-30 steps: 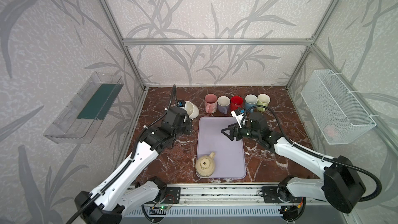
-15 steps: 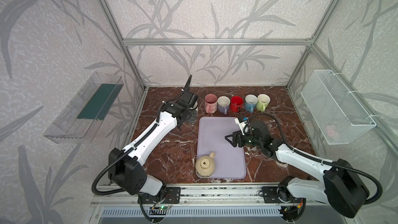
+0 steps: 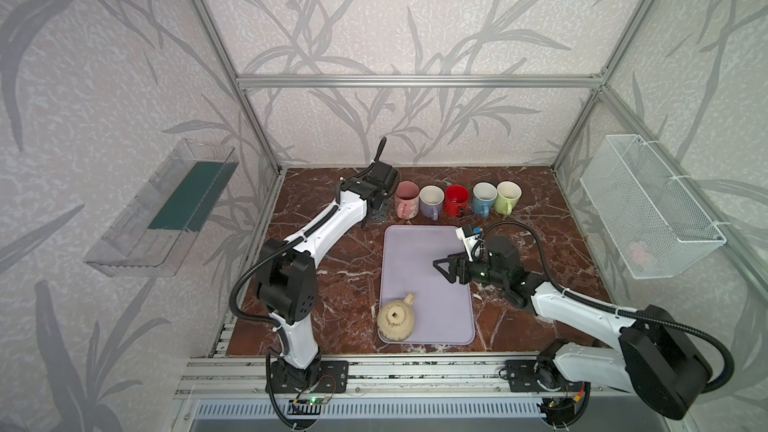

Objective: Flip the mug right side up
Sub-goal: 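Carry the white mug upright with the left gripper and lower it beside the pink mug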

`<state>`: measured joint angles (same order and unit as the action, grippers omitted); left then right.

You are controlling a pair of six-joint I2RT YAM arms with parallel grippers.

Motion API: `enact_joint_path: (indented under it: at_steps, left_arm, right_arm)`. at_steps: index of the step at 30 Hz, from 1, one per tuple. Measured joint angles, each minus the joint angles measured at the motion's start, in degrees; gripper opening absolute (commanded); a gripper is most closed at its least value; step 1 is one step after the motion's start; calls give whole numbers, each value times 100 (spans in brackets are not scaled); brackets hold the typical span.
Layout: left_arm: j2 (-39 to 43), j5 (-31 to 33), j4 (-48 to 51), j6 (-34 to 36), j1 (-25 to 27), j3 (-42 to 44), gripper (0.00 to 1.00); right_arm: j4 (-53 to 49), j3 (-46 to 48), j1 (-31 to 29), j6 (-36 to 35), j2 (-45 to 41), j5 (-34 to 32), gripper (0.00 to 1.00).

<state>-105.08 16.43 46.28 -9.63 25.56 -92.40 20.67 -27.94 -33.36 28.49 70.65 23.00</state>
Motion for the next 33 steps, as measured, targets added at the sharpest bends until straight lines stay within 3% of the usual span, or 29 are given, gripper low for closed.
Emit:
enact_joint_path:
  at_steps: [33]
  left_arm:
    - [-1152, -942, -619, -334, -238, -599, 0]
  right_arm:
    - [210, 70, 39, 74, 221, -48, 77]
